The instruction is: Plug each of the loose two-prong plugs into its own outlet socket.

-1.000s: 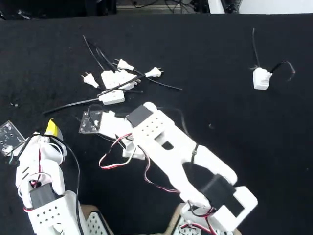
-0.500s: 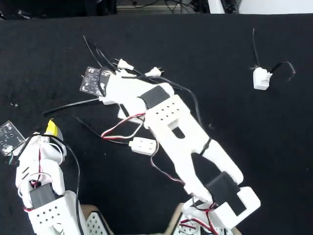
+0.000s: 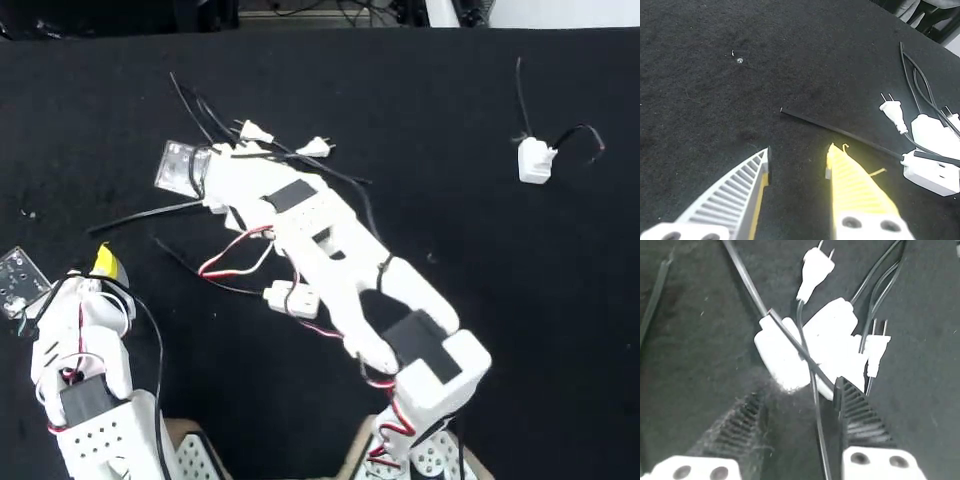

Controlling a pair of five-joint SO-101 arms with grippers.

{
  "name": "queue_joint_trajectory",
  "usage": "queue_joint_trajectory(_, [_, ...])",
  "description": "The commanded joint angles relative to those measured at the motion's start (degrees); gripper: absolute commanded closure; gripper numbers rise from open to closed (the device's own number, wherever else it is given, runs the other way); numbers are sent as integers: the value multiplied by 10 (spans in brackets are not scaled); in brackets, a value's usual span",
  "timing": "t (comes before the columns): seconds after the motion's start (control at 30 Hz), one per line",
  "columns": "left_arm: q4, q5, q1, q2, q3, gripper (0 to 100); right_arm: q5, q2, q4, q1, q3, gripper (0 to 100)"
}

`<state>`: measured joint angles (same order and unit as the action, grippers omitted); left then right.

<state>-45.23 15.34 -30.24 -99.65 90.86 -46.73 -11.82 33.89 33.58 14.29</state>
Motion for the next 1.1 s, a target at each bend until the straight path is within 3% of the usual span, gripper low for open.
queue_joint_trajectory(0.0, [12, 4, -6, -5, -29, 809, -6, -14, -64, 0, -29, 820])
queue_joint_trajectory(0.13, [12, 4, -7, -5, -30, 809, -6, -60, -119, -1, -39, 821])
queue_joint_trajectory(0.43, [12, 4, -7, -5, -31, 809, -5, -180, -108, -22, -153, 822])
queue_joint_trajectory(0.53, [12, 4, -7, -5, -31, 809, -5, -199, -47, -28, -199, 856])
queue_joint_trajectory(0.63, [12, 4, -7, -5, -31, 809, -4, -201, 32, -32, -246, 994])
queue_joint_trajectory(0.83, [12, 4, -6, -5, -31, 809, -2, -161, 167, -40, -303, 989])
queue_joint_trajectory(1.07, [12, 4, -5, -5, -30, 809, -2, -15, 234, -40, -237, 988])
